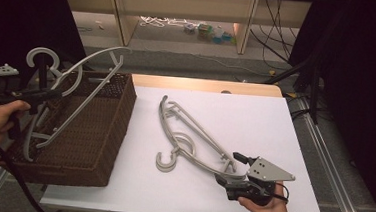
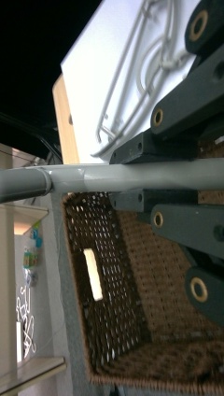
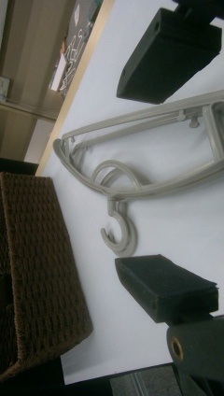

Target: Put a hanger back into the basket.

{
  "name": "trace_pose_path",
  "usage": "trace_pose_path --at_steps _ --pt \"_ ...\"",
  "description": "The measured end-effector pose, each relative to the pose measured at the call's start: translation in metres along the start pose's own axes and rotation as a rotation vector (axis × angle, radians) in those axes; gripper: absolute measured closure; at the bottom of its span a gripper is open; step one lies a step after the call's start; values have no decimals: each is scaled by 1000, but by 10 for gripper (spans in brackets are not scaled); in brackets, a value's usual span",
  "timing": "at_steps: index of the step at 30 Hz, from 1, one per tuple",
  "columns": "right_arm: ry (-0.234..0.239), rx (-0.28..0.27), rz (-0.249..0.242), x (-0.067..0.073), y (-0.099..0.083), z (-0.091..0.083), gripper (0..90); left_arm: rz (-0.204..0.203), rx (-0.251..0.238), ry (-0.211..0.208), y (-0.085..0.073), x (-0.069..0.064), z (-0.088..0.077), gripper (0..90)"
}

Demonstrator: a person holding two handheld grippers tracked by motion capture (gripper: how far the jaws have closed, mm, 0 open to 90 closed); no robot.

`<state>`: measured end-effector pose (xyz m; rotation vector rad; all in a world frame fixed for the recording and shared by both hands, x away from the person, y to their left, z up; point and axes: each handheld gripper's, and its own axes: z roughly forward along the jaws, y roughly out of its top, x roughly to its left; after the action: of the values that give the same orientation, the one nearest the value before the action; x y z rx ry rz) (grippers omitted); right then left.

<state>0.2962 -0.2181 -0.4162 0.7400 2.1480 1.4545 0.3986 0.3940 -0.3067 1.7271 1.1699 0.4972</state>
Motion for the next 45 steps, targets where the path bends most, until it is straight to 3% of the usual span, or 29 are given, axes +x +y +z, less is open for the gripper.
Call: trace_pose_path --at_steps 2,14,16,27,33,36,41,42,43,45 --pt "1 10 -1 1 0 -1 169 19 30 19 -1 9 2 794" --pt "4 8 -2 0 1 -2 169 37 59 55 -26 33 3 793" --pt "3 6 0 0 1 -2 169 37 60 45 -30 35 4 793" --pt "0 4 3 -2 1 -1 169 86 127 25 -42 34 13 792" --pt "-1 8 1 -2 1 -2 169 86 154 5 -47 33 20 791" --pt "0 10 4 -2 1 -2 169 76 208 18 -50 35 28 789" --pt "0 12 2 -2 0 -1 169 60 245 21 -53 37 38 786" --pt "-3 4 0 -2 0 0 169 70 285 20 -54 37 43 784" --pt "-3 4 0 -2 0 0 169 70 285 20 -54 37 43 782" --pt "-2 7 1 -1 0 0 169 85 330 34 -55 37 50 781"
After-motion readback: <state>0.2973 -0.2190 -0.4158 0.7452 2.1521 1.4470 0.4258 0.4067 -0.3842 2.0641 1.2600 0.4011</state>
